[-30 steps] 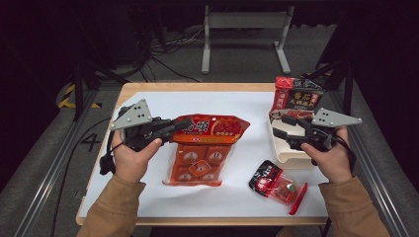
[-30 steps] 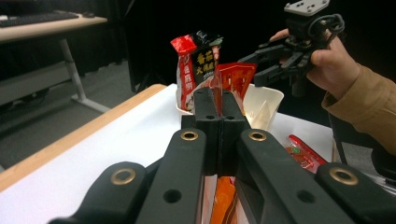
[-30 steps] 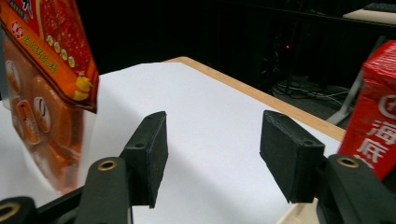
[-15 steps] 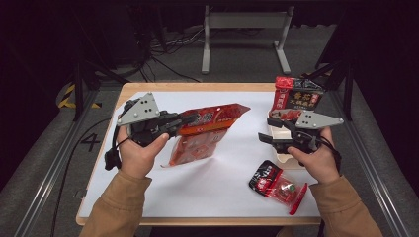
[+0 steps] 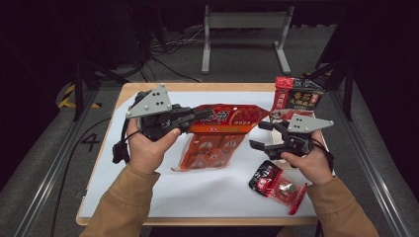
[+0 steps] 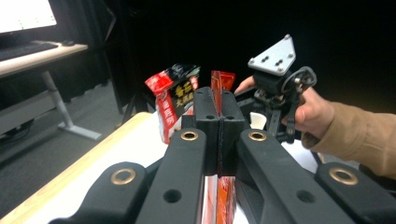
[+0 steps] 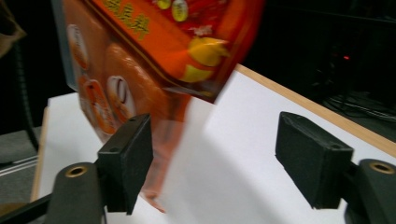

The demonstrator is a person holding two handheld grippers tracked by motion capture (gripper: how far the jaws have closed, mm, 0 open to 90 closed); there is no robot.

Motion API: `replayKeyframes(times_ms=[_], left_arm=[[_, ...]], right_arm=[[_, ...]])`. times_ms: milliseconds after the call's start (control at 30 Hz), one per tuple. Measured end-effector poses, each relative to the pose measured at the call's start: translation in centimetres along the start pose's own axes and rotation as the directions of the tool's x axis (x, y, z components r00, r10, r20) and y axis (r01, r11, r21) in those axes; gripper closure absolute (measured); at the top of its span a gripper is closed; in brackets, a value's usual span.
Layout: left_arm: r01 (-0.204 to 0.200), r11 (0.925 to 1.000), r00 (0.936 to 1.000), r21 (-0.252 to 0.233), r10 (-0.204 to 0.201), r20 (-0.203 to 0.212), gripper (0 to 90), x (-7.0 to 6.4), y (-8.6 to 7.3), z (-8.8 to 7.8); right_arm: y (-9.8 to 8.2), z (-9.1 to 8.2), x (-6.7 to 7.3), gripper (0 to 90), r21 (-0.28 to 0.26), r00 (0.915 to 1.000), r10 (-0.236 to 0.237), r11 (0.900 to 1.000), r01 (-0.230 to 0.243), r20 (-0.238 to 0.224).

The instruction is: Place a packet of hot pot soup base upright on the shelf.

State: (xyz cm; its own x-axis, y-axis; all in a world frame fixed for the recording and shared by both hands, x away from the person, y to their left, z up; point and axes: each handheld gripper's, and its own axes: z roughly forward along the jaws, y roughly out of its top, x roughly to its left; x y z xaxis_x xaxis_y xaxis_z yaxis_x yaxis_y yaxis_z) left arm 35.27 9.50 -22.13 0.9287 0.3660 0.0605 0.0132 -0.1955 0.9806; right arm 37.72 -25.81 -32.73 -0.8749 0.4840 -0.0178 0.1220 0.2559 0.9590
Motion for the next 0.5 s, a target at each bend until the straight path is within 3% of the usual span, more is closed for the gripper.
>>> replayKeyframes(times_ms=[267, 400, 467, 500], left_arm=[[-0.018, 0.9998, 0.9991, -0.008, 0.019, 0.038, 90.0, -0.6, 0.9, 1.2], [-0.021, 0.9997, 0.9982, -0.014, 0.022, 0.055, 90.0, -0.7, 0.9, 1.8], [-0.027, 0.9996, 0.9977, -0.007, 0.027, 0.062, 90.0, -0.8, 0.9, 2.1], [-0.024, 0.9997, 0.9977, -0.007, 0.024, 0.063, 90.0, -0.8, 0.8, 2.3]], right_arm=[[0.1, 0.8, 0.6, 25.0, -0.056, 0.9955, -0.028, 0.998, 0.023, -0.091], [0.1, 1.1, 0.7, 25.5, -0.083, 0.9914, -0.029, 0.996, 0.019, -0.127], [0.1, 1.3, 0.7, 27.4, -0.109, 0.9838, -0.009, 0.994, -0.01, -0.179], [0.1, 1.4, 0.8, 28.8, -0.115, 0.9832, -0.006, 0.993, -0.015, -0.182]])
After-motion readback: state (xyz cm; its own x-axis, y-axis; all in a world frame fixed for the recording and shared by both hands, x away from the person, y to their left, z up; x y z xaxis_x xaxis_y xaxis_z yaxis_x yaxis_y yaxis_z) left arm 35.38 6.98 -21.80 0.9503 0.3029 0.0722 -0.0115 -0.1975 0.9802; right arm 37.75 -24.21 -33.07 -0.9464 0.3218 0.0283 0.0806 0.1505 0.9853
